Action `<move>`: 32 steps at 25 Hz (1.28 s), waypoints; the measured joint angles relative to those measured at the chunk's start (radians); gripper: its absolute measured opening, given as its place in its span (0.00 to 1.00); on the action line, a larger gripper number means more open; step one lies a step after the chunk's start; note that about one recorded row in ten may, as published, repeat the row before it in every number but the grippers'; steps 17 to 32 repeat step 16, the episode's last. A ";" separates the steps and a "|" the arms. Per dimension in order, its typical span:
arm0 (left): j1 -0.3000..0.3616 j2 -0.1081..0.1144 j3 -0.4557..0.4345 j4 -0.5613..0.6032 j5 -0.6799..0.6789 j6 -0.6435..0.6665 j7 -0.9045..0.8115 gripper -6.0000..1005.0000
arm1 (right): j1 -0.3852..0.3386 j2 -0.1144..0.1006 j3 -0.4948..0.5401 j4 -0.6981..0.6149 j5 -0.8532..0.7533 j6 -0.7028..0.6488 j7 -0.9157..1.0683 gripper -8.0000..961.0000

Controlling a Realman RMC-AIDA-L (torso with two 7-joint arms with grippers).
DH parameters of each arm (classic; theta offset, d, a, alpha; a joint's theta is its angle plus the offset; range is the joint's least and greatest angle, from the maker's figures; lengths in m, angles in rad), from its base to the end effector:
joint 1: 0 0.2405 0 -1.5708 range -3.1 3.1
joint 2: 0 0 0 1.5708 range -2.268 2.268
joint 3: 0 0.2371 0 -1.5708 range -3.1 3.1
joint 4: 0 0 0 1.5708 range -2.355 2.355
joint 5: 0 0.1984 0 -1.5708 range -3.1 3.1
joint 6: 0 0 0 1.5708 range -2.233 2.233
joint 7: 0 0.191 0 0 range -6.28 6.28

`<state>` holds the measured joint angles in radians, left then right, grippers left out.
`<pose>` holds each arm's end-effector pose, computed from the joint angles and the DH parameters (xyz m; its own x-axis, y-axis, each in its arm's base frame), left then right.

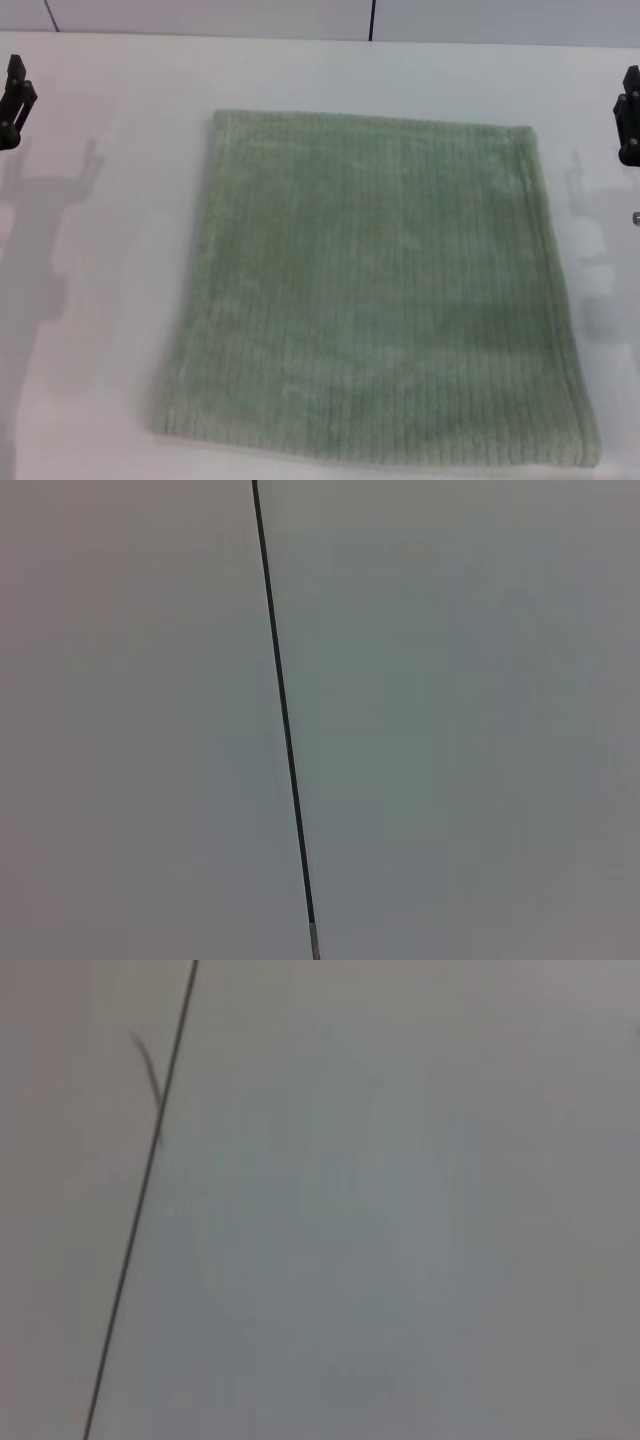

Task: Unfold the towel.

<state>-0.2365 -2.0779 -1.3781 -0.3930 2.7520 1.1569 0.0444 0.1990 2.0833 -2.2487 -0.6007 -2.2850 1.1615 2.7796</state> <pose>-0.3111 0.3453 0.0463 0.8006 -0.1623 0.5769 0.5882 0.0290 -0.8082 0.2599 0.3356 -0.0016 0.8105 0.1821 -0.5567 -0.5622 -0.0248 -0.8266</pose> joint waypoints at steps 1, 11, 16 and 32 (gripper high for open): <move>0.000 0.000 0.000 0.001 0.000 0.000 0.000 0.79 | -0.001 0.000 0.000 0.000 0.003 0.000 0.004 0.67; 0.004 0.001 0.023 0.002 0.000 0.003 0.000 0.86 | -0.003 0.001 -0.019 0.018 0.003 0.024 0.012 0.71; 0.014 0.001 0.029 0.005 0.000 0.028 0.001 0.86 | -0.003 0.001 -0.025 0.028 0.002 0.044 0.010 0.79; 0.014 0.001 0.029 0.005 0.000 0.028 0.001 0.86 | -0.003 0.001 -0.025 0.028 0.002 0.044 0.010 0.79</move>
